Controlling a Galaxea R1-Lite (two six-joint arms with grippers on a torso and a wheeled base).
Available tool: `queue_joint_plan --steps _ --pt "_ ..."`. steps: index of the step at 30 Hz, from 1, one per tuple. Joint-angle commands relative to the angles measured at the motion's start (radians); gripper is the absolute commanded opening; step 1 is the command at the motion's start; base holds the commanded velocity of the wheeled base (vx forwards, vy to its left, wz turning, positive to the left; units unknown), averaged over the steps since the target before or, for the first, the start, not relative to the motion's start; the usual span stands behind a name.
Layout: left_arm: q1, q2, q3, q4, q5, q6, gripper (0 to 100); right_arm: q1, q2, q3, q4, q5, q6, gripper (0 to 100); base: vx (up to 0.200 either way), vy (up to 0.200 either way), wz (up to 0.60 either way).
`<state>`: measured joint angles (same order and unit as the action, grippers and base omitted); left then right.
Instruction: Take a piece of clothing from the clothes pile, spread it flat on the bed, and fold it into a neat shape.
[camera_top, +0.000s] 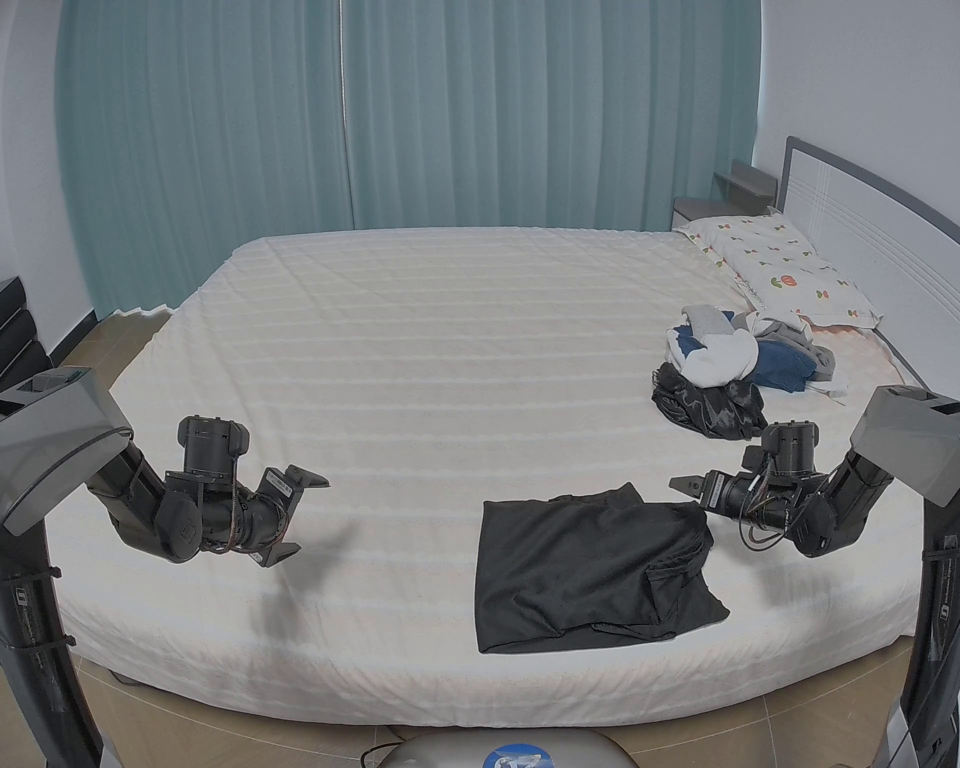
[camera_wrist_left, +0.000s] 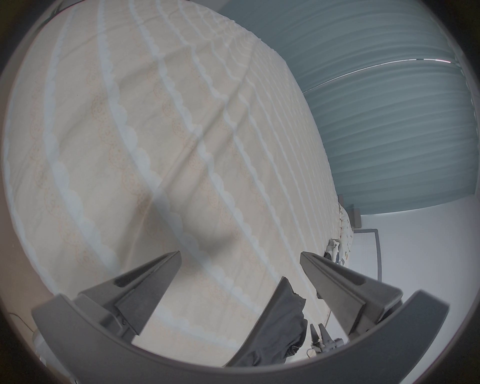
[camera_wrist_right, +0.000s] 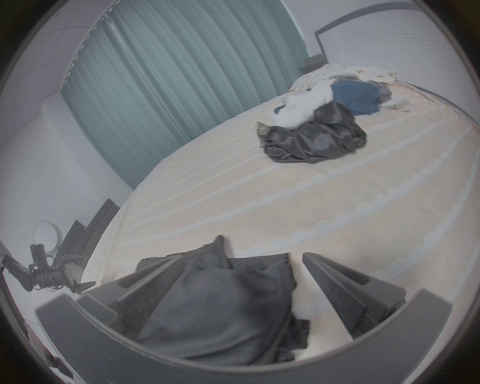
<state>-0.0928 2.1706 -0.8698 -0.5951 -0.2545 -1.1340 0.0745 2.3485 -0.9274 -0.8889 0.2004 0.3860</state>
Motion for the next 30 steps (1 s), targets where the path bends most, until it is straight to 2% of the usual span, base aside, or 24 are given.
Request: queue_joint_plan --steps 1,7,8,11,17,22,23,30 --pt "-0.018 0.014 -0.002 -0.002 0.031 0.0 100 0.057 -0.097 0.032 0.024 -0.01 -0.01 100 0.0 0.0 0.0" --pt "-0.019 0.015 -0.006 -0.002 0.043 0.0 100 0.116 -0.169 0.217 0.001 -0.021 -0.013 100 0.0 0.0 0.0" --pt "-0.019 0.017 -0.008 -0.002 0.043 0.0 100 0.134 -0.169 0.246 0.001 -0.05 -0.018 100 0.0 0.0 0.0" --pt "-0.019 0.015 -0.008 0.0 0.043 0.0 100 0.154 -0.161 0.272 0.001 -0.113 -0.048 100 0.0 0.0 0.0" --pt "-0.019 0.017 -0.009 0.0 0.043 0.0 100 0.217 -0.158 0.323 0.001 -0.156 -0.07 100 0.0 0.0 0.0" --pt "-0.019 0.015 -0.009 0.0 0.041 -0.001 100 0.226 -0.153 0.351 0.001 -0.182 -0.084 100 0.0 0.0 0.0" --pt "-0.019 0.015 -0.011 0.0 0.041 -0.001 100 0.225 -0.153 0.357 0.002 -0.184 -0.093 0 0.0 0.0 0.0" --pt "-0.019 0.015 -0.009 0.0 0.041 -0.001 100 0.191 -0.164 0.397 0.001 -0.213 -0.099 0 0.0 0.0 0.0"
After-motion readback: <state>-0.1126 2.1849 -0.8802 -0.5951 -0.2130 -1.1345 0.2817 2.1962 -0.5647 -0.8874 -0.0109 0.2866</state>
